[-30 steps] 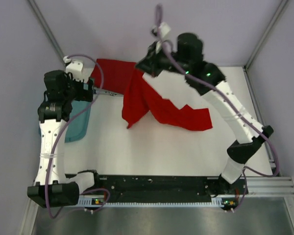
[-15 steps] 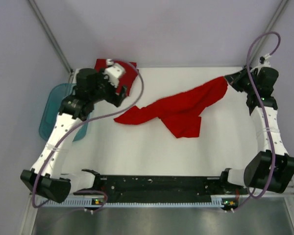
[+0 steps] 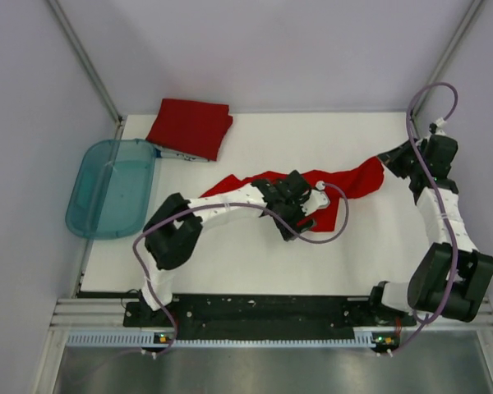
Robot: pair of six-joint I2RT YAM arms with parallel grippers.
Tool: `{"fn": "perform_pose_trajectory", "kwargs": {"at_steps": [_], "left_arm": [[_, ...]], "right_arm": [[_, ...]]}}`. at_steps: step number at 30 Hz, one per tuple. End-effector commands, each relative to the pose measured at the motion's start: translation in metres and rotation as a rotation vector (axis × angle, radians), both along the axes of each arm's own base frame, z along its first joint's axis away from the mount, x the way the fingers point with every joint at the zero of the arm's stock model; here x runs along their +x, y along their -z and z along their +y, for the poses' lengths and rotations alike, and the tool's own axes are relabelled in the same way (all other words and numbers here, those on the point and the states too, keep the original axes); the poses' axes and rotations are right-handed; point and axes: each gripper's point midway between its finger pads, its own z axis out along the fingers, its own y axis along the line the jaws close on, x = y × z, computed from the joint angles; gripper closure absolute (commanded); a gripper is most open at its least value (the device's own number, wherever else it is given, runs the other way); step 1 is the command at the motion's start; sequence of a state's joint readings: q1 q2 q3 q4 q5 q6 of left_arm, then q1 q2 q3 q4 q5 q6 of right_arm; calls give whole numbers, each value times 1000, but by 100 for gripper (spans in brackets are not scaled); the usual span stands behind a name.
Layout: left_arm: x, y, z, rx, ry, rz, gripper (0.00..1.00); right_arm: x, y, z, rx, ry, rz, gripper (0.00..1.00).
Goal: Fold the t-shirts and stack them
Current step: Flatten out the tshirt
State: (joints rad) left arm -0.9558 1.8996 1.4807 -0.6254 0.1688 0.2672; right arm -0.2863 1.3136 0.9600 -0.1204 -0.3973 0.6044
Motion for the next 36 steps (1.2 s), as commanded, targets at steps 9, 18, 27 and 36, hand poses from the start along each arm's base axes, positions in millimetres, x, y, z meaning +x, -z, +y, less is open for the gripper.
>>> {"fn": "perform_pose_trajectory", "kwargs": {"at_steps": [9, 18, 27, 36], "left_arm": [[49, 22, -47, -87, -318, 34, 27], [56, 29, -61, -89, -294, 47, 49], [82, -58, -7, -107, -283, -146, 100], [57, -272, 111, -236, -230, -616, 100]], "right_arm": [[-9, -29, -3, -91, -24, -97, 100], [-17, -50, 2, -99, -34, -151, 100], [-49, -158, 2, -219, 15, -348, 100], [-156, -339, 16, -357, 141, -749, 100]]}}
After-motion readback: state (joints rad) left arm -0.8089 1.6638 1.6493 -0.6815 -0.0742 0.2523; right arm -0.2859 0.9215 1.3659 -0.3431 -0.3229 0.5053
